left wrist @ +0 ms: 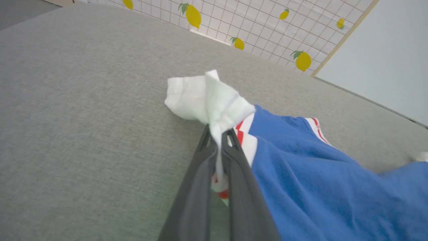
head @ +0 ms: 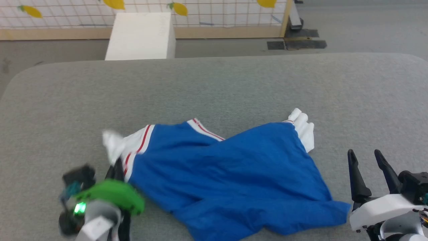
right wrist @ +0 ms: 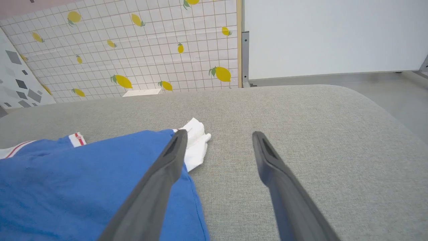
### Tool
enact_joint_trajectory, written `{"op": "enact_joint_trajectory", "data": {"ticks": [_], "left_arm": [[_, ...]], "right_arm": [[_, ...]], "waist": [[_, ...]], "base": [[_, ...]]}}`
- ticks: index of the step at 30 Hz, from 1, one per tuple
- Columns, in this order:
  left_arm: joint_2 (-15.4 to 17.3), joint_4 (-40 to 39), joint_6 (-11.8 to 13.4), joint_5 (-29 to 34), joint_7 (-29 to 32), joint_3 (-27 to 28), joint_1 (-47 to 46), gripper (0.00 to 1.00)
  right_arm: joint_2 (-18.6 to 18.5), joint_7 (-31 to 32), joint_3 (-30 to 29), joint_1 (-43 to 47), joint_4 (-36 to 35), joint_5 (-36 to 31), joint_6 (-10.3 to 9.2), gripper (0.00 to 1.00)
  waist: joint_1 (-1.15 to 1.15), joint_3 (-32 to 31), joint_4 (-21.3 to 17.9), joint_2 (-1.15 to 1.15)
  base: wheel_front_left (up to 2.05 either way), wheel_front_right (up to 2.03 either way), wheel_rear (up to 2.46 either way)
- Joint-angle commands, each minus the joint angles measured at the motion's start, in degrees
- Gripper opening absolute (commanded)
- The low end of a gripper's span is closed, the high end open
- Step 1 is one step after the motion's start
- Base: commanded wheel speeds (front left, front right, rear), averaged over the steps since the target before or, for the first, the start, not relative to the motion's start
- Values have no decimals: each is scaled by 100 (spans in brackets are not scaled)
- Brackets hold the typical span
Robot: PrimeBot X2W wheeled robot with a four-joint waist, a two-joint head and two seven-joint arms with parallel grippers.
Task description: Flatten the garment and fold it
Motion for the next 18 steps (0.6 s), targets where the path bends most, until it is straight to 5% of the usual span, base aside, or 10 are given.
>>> {"op": "enact_joint_trajectory", "data": {"ticks": [1, 7, 9, 18], "left_arm": [[51, -6, 90, -65, 20, 69, 250, 0], [48, 86, 303, -272, 429, 123, 1048, 0], [25, 57, 285, -374, 707, 57, 1232, 100], [436, -788, 236, -39, 431, 14, 1388, 100]], "right_arm": [[0, 34, -4, -1, -34, 31, -8, 100], [1, 197, -34, 43, -78, 8, -8, 100], [1, 238, -58, 50, -98, 8, -8, 100], [1, 274, 5, 37, -149, 29, -8, 100]], "waist": [[0, -71, 146, 0], [0, -117, 317, 0], [0, -122, 374, 0], [0, -115, 533, 0]], "base": [[0, 0, 0], [0, 0, 0], [0, 0, 0], [0, 0, 0]]}}
